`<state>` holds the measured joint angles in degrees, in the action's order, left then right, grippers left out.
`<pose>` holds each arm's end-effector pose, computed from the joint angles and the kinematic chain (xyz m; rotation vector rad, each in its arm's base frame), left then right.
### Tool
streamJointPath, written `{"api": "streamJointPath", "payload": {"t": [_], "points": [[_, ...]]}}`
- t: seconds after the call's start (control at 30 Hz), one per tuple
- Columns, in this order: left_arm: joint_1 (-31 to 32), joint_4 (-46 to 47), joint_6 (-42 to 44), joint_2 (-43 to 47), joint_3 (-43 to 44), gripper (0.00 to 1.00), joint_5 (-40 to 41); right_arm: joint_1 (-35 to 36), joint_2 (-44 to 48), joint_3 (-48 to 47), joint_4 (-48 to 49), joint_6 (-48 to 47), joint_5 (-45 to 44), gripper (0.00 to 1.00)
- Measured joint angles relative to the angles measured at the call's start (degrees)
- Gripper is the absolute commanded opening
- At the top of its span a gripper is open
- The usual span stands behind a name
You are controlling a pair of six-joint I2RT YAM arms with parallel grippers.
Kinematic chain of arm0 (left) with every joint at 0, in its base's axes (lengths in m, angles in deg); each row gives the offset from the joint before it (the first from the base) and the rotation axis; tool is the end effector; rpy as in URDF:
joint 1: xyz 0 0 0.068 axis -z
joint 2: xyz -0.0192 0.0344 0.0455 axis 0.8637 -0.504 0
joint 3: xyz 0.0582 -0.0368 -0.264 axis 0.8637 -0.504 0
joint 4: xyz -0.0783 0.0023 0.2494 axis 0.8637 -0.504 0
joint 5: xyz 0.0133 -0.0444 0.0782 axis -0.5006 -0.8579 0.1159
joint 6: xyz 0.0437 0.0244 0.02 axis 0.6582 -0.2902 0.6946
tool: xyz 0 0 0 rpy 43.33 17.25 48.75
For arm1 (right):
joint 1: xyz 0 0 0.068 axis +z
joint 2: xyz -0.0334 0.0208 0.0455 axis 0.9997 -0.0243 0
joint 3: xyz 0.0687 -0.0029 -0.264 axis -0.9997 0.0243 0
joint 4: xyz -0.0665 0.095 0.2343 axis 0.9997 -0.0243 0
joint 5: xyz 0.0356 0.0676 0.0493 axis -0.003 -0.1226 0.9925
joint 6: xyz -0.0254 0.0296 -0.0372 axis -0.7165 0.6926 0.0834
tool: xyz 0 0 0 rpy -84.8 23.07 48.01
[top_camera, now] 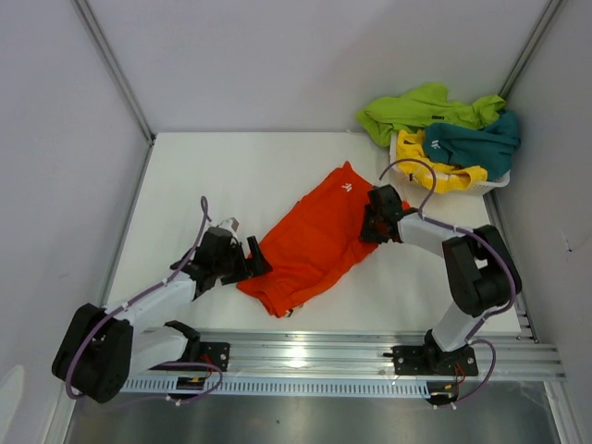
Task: Fold and stack the shorts
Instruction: Fold the shorts
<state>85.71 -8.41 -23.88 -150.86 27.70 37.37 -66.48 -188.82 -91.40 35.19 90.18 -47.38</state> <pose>0.1737 -0.0903 0.1588 -0.2159 2.5107 -0.6693 0.3192 0.1297 0.1614 0.1447 2.5658 0.3398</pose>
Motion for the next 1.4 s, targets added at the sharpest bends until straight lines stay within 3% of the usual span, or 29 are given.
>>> {"api": "streamJointPath", "payload": {"t": [0.4,0.87,1.07,1.23,1.4], "points": [[-11.7,5.4,5.0,-16.1,10.5,0.99,-2.0,10.7,12.8,9.5,-2.1,4.0,-2.8,0.19],[-14.1,0.8,6.0,-21.4,24.4,0.99,5.4,27.0,13.7,7.9,-6.4,8.4,-7.6,0.18],[-16.2,0.3,7.0,-26.1,29.6,0.99,8.6,25.2,15.8,7.6,-11.8,8.5,-13.0,0.28],[-16.4,-0.2,7.6,-28.6,29.5,0.99,8.8,17.8,21.0,9.1,-12.9,7.3,-14.6,0.42],[-16.4,-0.4,7.9,-27.1,28.1,0.99,9.8,10.8,22.2,10.2,-12.9,5.2,-14.3,0.42]]}}
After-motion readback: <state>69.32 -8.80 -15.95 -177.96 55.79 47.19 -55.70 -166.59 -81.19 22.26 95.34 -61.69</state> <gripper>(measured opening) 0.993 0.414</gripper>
